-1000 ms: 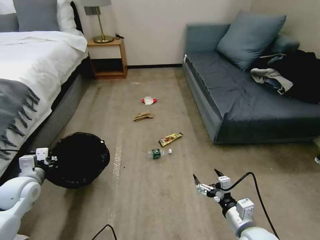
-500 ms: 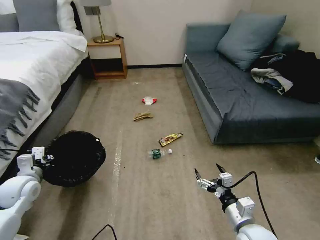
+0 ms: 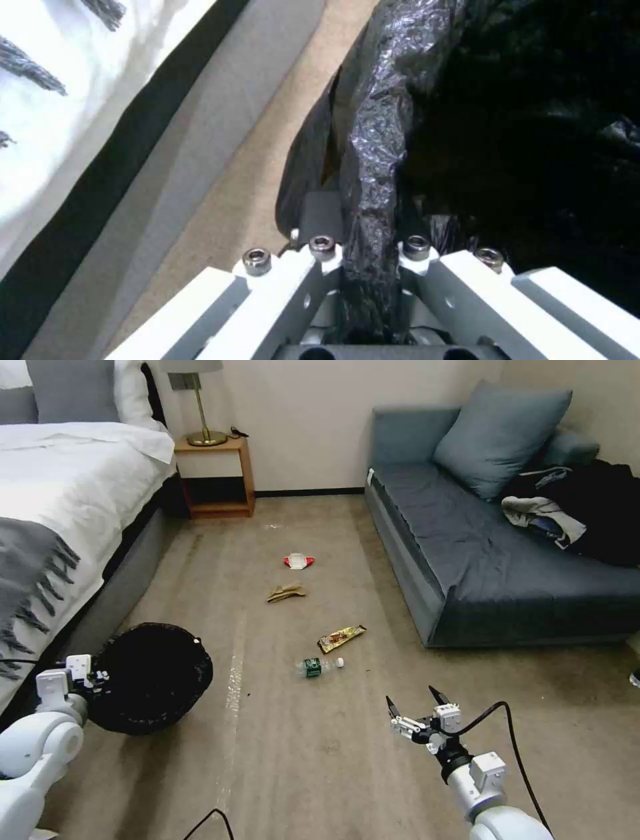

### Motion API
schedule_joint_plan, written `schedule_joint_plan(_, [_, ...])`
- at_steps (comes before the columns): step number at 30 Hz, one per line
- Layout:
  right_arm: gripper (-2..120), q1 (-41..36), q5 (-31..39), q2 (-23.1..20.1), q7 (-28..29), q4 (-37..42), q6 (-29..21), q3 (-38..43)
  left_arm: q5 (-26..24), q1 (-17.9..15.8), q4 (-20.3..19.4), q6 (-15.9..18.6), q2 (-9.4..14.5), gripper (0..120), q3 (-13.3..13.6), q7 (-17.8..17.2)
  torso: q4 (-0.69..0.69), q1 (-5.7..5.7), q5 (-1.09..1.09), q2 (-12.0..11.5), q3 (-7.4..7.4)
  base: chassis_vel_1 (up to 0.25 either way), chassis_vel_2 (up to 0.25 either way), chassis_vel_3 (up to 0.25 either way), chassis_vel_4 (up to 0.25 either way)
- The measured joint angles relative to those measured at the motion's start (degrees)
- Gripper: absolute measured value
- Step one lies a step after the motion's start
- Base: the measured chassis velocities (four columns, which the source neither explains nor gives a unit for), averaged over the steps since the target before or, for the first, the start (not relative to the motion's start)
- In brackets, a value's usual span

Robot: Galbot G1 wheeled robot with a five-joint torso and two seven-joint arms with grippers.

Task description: Pick up the trash bin, then pick up the garbage on the floor and place it into the trash bin.

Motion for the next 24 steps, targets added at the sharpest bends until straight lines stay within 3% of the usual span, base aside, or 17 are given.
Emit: schedule_joint_plan(24, [100,0.87,0.04,0.02,-0.96,-1.00,0.37,-0.07,0.12,-0.12,0.09,0.09,-0.16,3,0.22,-0.04,0.00,0.00,0.00,0.00,0.00,-0.023,0.017,0.020,-0.018])
